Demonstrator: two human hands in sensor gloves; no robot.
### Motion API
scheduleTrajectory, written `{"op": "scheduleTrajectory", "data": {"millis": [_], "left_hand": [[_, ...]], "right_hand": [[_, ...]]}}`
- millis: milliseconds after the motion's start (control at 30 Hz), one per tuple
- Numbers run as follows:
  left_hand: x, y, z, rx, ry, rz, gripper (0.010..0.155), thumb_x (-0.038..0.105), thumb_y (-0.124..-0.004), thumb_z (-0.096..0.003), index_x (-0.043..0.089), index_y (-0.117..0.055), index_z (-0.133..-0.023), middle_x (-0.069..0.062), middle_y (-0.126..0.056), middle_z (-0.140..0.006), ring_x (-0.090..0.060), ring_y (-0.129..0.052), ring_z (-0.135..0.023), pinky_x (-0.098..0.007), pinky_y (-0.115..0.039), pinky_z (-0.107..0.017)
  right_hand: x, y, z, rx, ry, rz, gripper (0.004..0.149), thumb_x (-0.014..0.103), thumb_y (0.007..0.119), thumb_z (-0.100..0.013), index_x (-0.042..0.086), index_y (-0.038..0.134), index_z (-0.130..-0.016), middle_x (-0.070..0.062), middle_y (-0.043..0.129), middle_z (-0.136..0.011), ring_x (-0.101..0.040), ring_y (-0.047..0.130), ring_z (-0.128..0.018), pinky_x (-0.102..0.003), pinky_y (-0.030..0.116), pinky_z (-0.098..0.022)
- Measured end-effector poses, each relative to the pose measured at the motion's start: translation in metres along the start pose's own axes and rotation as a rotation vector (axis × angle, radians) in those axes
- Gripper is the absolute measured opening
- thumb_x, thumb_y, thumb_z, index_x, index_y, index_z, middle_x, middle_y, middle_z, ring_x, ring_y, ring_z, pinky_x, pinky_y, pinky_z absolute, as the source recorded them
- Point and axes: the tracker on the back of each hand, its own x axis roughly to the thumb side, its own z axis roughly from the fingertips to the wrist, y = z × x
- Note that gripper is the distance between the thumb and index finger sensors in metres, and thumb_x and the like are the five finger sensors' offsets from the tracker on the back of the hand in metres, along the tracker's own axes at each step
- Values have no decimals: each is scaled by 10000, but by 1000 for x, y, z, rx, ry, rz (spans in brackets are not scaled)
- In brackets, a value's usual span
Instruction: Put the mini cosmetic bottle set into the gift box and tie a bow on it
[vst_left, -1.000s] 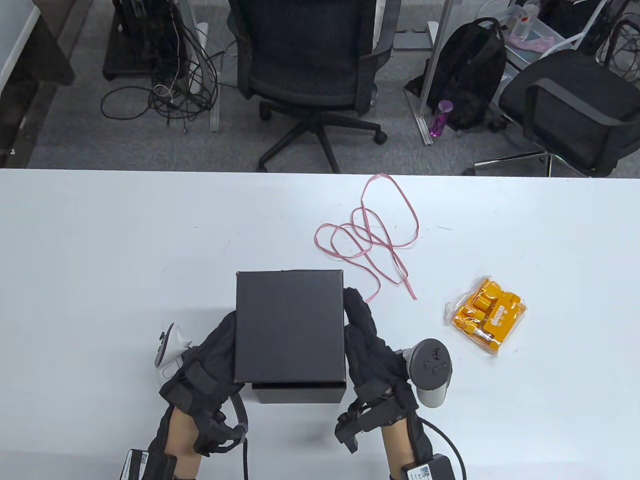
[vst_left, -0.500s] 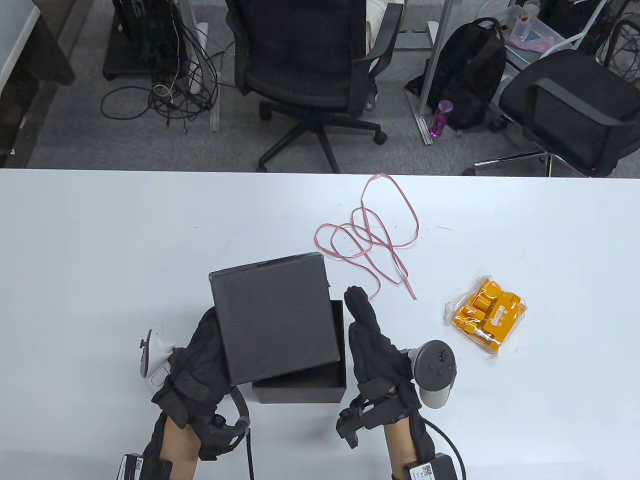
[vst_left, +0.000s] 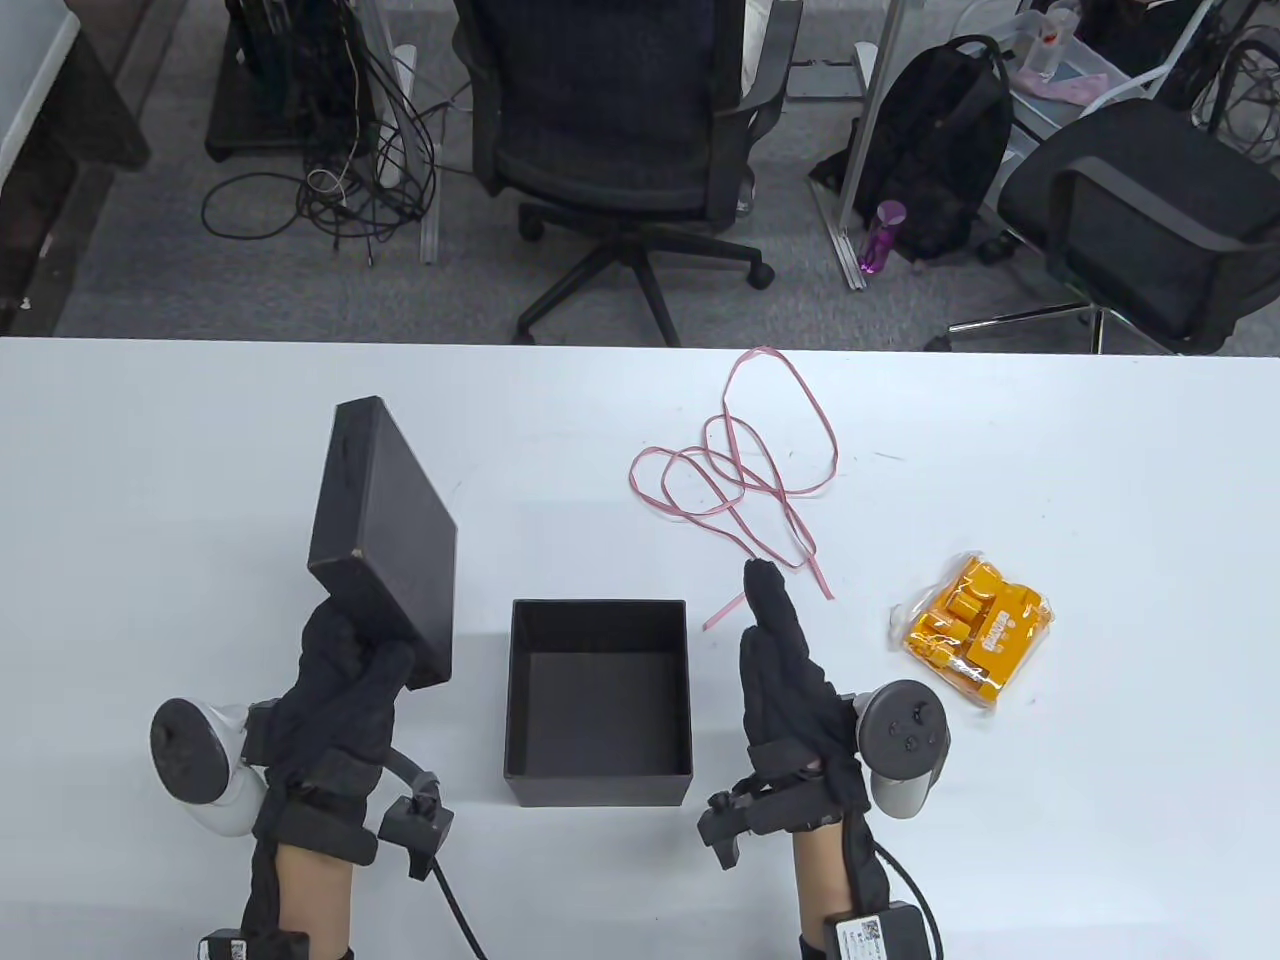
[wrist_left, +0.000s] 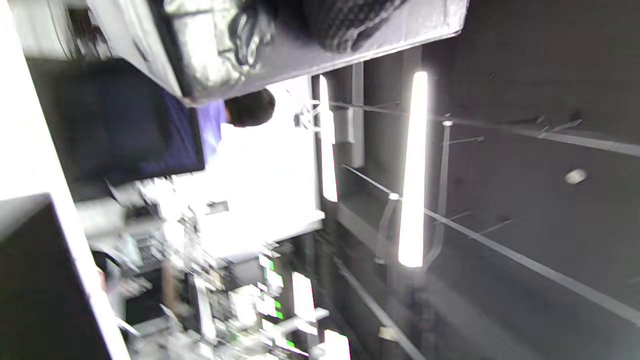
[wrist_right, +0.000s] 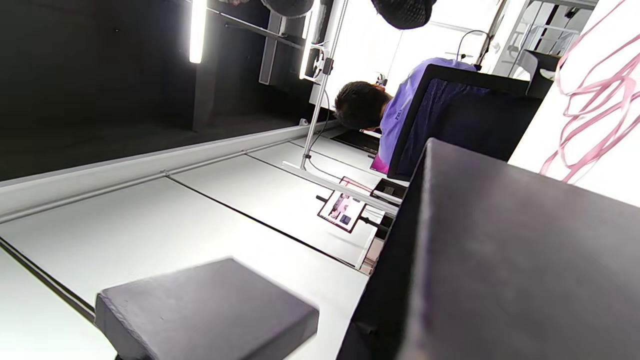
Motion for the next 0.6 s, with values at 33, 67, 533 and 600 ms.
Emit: {"op": "scheduleTrajectory", "data": {"millis": [33,67,533,600], "left_hand": [[-3,2,0,23,22,-80,616,206,-733,-544,308,-479,-1095,-27,-672,-1001,-312,-827,-740,-451,-776,-617],[-7,3,0,41,45,-171,615,201,-734,-544,303,-482,-1096,-38,-672,-998,-320,-823,-738,-458,-770,-614],[-67,-32,1,-148,373,-1271,615,207,-746,-542,256,-517,-1111,-67,-700,-977,-320,-845,-695,-441,-788,-567],[-78,-40,3,-218,401,-1407,617,210,-750,-539,259,-524,-1112,-62,-706,-975,-313,-850,-692,-434,-793,-563]], "right_hand": [[-1,-1,0,-3,5,8,591,346,414,-648,148,270,-1187,-448,281,-1131,-699,194,-905,-852,343,-561],[-3,-1,0,-5,11,16,592,346,414,-649,147,271,-1187,-446,282,-1131,-700,195,-903,-852,343,-560],[-25,-3,0,-16,92,79,608,352,437,-653,134,224,-1178,-452,275,-1124,-701,198,-899,-850,347,-559],[-28,-2,0,-10,105,82,610,352,441,-653,130,224,-1178,-453,274,-1124,-703,197,-897,-850,347,-558]]}}
